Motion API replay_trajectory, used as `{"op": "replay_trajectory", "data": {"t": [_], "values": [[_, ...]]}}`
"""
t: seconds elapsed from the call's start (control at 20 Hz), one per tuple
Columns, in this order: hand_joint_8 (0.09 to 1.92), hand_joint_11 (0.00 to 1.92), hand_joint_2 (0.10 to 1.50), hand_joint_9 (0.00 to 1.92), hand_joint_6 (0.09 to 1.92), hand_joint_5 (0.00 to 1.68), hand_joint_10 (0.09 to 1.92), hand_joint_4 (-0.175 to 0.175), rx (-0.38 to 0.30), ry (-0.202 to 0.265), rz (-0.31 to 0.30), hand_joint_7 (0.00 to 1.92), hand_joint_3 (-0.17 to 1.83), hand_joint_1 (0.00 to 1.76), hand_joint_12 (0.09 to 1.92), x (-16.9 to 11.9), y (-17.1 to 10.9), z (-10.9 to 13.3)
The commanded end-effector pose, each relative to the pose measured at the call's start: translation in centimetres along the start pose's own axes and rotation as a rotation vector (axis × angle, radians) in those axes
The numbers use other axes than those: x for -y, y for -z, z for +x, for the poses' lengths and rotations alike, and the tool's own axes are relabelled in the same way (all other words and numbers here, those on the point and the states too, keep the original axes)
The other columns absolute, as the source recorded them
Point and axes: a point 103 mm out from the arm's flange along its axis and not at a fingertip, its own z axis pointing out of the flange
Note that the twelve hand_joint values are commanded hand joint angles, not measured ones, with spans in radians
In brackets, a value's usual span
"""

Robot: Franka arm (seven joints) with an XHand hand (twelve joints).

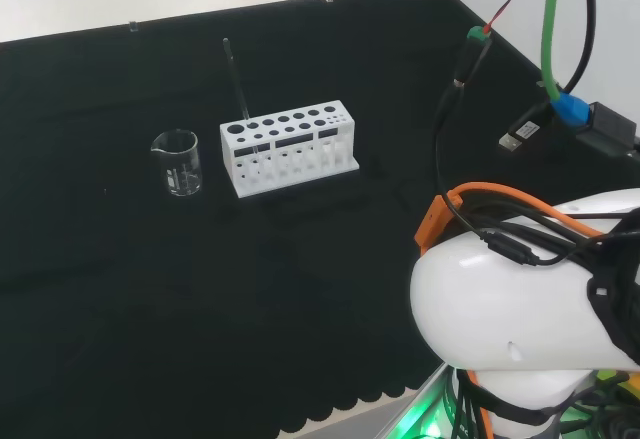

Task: Take the glass rod from the white test tube rack.

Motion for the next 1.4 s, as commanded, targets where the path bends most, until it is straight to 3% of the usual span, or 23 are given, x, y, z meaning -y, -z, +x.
{"op": "replay_trajectory", "data": {"t": [0.05,0.45,0.65,0.95,1.4], "values": [[0.74,0.11,0.76,0.41,0.37,0.3,0.75,-0.112,0.005,0.0,-0.008,0.34,0.72,0.74,1.32,0.1,0.0,-0.1],[0.72,0.02,0.77,0.42,0.24,0.38,0.73,-0.106,-0.013,0.002,0.014,0.36,0.69,0.73,1.38,0.2,-0.2,-0.7],[0.71,0.0,0.77,0.42,0.23,0.38,0.73,-0.108,-0.066,0.003,0.008,0.36,0.69,0.73,1.38,0.6,-0.1,-2.9],[0.74,0.12,0.77,0.47,0.22,0.4,0.74,-0.132,-0.078,0.035,0.006,0.41,0.68,0.73,1.37,-0.6,-0.9,-0.2],[0.73,0.33,0.76,0.6,0.26,0.5,0.71,-0.136,-0.104,0.088,0.037,0.54,0.67,0.77,1.33,-3.7,-2.2,1.0]]}}
